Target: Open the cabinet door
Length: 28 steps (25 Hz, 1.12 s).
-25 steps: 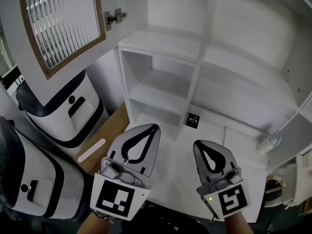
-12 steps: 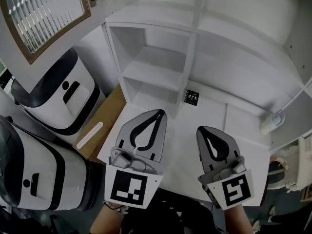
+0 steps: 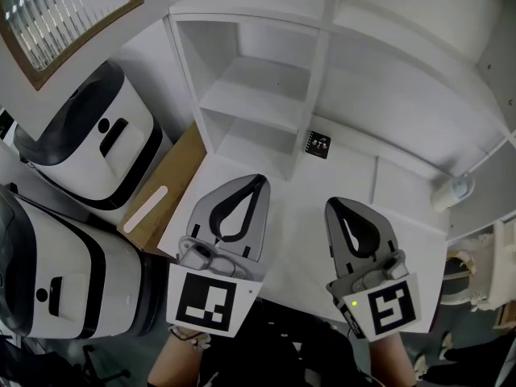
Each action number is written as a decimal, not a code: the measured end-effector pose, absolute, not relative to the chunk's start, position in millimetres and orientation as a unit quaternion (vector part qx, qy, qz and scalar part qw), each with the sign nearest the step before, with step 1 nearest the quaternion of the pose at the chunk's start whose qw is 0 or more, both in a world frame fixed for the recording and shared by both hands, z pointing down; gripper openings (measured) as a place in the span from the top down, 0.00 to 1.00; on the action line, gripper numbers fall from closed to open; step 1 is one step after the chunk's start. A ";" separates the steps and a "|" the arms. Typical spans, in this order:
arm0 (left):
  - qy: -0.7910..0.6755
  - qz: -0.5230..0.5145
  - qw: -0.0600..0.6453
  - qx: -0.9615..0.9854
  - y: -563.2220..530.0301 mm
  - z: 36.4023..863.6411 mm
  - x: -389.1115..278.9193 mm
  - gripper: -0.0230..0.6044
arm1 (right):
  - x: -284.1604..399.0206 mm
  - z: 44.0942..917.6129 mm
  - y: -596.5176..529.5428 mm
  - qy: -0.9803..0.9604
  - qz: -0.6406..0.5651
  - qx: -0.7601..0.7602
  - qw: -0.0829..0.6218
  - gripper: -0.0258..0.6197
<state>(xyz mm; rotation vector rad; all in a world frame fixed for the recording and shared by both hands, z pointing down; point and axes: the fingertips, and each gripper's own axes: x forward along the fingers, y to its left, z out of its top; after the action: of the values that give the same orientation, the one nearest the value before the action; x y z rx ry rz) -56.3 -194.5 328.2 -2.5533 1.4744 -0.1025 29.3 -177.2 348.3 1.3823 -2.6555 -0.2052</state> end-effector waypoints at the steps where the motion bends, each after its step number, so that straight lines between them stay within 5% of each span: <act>1: 0.497 -0.035 0.096 -0.862 -194.7 328.9 -56.5 0.96 | 28.1 348.1 -177.7 -0.883 -0.069 0.458 0.070 0.96; 28: 0.500 -0.042 0.083 -0.861 -200.1 339.5 -61.2 0.96 | 18.4 355.8 -182.3 -0.888 -0.063 0.448 0.078 0.96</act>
<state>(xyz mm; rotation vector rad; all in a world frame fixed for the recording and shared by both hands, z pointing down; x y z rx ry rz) -61.2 -200.1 339.5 -2.5707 1.4914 -0.1245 18.4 -182.3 355.8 1.3412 -2.6599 -0.1899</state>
